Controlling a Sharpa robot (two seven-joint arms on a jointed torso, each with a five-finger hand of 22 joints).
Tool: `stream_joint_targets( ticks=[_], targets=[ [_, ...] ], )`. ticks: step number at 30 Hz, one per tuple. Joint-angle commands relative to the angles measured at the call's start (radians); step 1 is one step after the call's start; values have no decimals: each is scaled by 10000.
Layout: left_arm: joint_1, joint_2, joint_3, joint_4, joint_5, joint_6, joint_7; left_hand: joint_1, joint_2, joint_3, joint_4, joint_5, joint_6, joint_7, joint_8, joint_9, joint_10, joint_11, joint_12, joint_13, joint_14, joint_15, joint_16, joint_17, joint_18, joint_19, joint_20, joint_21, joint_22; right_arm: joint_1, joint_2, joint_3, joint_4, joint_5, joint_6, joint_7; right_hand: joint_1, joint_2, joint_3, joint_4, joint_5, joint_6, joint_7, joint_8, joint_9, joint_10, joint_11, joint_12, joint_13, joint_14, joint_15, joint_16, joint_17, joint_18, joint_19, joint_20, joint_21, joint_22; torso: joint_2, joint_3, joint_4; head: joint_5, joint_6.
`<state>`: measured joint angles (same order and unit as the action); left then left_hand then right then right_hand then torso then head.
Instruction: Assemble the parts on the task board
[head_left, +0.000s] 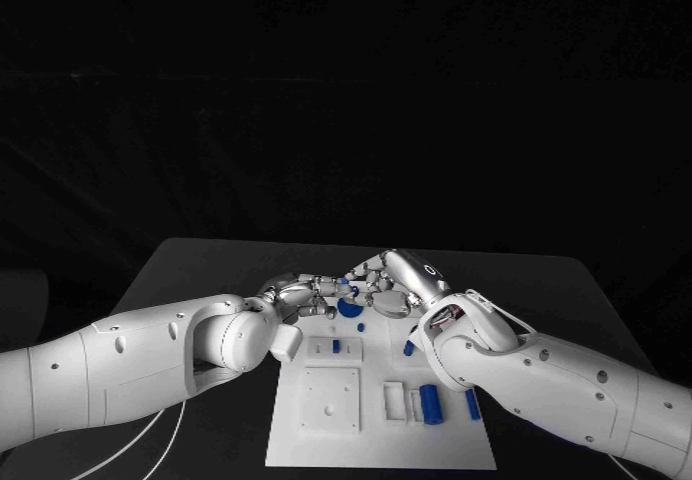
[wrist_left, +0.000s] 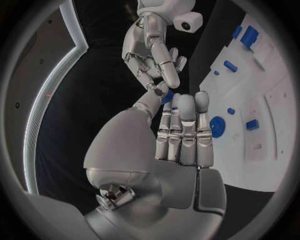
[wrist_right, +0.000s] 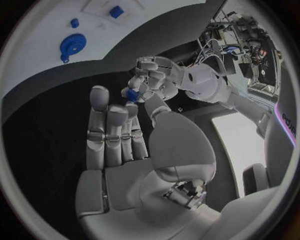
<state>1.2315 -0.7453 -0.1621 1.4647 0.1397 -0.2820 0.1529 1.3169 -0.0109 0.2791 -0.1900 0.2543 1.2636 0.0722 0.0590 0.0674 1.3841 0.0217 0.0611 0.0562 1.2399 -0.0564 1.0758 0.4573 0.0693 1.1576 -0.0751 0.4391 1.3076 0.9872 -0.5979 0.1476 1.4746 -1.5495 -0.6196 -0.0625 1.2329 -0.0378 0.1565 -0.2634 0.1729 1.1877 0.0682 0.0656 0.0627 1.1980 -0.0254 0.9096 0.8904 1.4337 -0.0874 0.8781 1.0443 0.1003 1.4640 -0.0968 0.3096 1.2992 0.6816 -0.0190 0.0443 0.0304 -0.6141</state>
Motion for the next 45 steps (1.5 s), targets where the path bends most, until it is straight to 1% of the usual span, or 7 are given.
stream_joint_targets(
  ticks=[1,12,21,30,36,43,45],
  targets=[
    [1,18,6,61,94,362,81,-130,272,-66,30,-1,76,-50,67,250,215,-131,15,65,-74,23,-36,-14,-47,-42,19,-61,20,-4,36,2,19,48,-243,136,6,98,151,-15,-128,147,-40,-34,-1,74,-36,54,29,63,-3,56,20,-128,438,-91,84,13,-2,-4,3,3,-1],
    [1,29,6,88,95,526,65,-164,314,-138,60,-37,54,-61,68,278,168,-118,17,65,-144,42,4,-2,-64,-69,35,-109,12,-4,93,2,-17,75,-200,160,-77,66,510,0,-337,319,-89,-38,-2,107,-63,70,143,80,-28,62,83,-193,427,-133,163,-2,0,-3,3,-7,4],
    [1,42,6,113,85,591,-33,-197,334,-181,87,-44,38,-74,68,294,171,-119,19,67,-167,49,34,2,-72,-75,45,-135,4,-4,142,2,-73,45,-350,102,-106,-129,403,67,-111,190,-52,-39,-3,49,-39,-40,85,63,-11,-9,54,-160,413,-117,82,-40,1,2,-4,-25,18],
    [1,61,5,117,-57,606,-163,-263,353,-432,176,-71,78,-159,67,288,359,-197,146,94,-234,8,247,86,-150,-27,3,-210,-47,-4,157,2,-93,30,-428,100,-71,-121,375,125,-75,196,-55,-38,-3,61,-41,-36,100,67,-10,-11,59,-150,413,-109,66,-50,2,2,-1,-45,23],
    [1,62,5,102,-150,604,-256,-334,342,-730,249,-195,148,-268,70,222,483,-296,650,192,-281,-50,496,192,-220,18,-44,-277,-81,-4,151,2,-103,32,-444,132,-31,-54,579,84,-180,243,-62,-39,-3,74,-49,-13,138,73,-18,0,76,-163,414,-118,100,-38,-3,2,-1,-55,40],
    [1,76,5,77,-212,682,-343,-386,420,-1159,380,-223,204,-363,63,78,-25,-373,2057,606,-372,-105,740,289,-324,99,-117,-395,-150,-4,156,3,-138,32,-430,154,-13,-24,900,-8,-366,288,-63,-40,-4,68,-53,-12,161,76,-23,8,93,-173,414,-126,155,-11,0,-2,-3,-64,34],
    [1,82,5,74,-228,725,-364,-439,409,-1263,434,-49,204,-373,61,64,-146,-375,2301,693,-392,-105,774,297,-338,104,-120,-413,-155,-4,155,3,-150,31,-420,157,-37,-31,983,-23,-380,296,-62,-39,-3,67,-56,-12,166,74,-23,2,90,-173,411,-126,141,-9,-1,-2,-3,-71,33]
  ],
)
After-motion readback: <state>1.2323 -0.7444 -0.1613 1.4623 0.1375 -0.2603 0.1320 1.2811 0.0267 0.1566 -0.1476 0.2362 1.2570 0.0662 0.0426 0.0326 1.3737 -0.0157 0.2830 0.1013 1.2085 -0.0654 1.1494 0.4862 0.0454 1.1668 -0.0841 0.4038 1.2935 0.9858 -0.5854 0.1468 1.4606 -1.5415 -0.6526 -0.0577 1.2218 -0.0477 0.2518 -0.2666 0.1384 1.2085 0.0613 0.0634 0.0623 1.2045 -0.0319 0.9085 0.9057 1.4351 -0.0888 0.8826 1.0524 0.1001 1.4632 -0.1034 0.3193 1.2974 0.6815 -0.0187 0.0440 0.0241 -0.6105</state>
